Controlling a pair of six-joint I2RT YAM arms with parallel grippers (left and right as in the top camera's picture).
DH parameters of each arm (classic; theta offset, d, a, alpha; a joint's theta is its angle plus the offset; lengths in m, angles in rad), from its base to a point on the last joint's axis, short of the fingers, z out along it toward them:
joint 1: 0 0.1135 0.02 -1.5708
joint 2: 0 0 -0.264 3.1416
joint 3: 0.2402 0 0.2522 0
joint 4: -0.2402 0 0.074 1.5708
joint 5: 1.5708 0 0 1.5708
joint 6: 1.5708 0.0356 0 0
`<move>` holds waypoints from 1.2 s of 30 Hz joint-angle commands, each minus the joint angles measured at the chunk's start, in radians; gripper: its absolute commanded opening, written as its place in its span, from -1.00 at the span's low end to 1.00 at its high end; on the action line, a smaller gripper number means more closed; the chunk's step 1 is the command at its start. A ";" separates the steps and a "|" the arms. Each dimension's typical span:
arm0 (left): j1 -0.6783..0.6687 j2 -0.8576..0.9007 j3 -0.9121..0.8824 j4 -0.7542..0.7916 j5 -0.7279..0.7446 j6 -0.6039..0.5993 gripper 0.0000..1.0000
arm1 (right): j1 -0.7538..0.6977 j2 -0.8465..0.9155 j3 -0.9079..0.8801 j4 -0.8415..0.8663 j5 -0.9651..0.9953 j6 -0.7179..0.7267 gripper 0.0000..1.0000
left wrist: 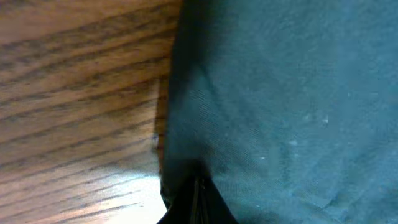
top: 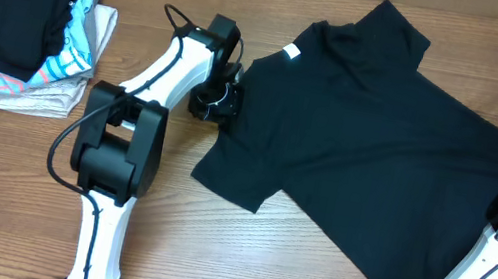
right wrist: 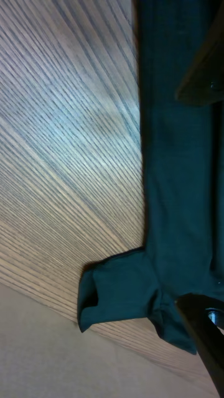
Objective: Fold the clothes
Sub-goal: 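Reach the left gripper to the shirt's left sleeve edge and grasp, then drag the shirt's left side leftward and up with the left gripper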
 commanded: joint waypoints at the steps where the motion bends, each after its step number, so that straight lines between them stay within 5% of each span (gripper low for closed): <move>1: 0.000 0.040 -0.014 0.001 -0.056 -0.026 -0.92 | -0.001 -0.040 0.016 0.005 -0.002 0.000 1.00; 9: 0.029 0.047 -0.068 -0.099 -0.283 -0.176 -0.92 | -0.001 -0.040 0.016 0.005 -0.002 0.000 1.00; 26: 0.174 0.047 -0.309 -0.121 -0.246 -0.263 -0.91 | -0.001 -0.040 0.016 0.005 -0.002 0.000 1.00; 36: 0.156 -0.064 -0.297 -0.078 -0.169 -0.257 -0.92 | -0.001 -0.040 0.016 0.005 -0.002 0.000 1.00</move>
